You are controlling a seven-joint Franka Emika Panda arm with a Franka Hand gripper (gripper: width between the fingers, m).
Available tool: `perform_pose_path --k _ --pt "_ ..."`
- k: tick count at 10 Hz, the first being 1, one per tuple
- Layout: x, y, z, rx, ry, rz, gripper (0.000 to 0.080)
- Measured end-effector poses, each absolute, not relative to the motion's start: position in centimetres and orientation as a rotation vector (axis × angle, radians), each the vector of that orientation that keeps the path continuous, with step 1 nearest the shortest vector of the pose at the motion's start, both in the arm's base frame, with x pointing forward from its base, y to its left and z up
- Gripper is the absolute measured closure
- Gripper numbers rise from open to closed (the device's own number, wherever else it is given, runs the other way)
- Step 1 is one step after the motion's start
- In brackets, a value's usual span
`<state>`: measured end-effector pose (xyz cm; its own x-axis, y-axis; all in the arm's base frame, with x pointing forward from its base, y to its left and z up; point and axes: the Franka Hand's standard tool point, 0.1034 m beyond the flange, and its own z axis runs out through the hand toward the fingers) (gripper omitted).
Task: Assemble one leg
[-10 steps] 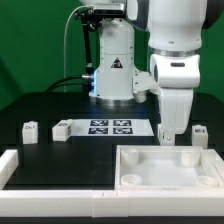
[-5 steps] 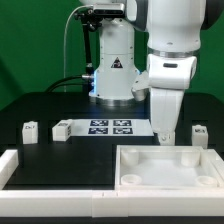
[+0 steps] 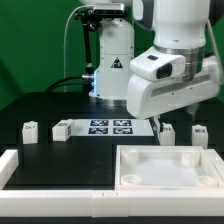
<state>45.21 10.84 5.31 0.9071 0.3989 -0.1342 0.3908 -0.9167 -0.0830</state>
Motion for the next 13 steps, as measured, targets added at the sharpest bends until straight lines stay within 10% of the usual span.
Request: perform_pose_path --k 8,13 --pt "43.6 16.6 5.1 -3.09 -0.037 0.313 0.015" --pt "42.0 15.3 4.7 -2.894 0.095 1.085 0.015"
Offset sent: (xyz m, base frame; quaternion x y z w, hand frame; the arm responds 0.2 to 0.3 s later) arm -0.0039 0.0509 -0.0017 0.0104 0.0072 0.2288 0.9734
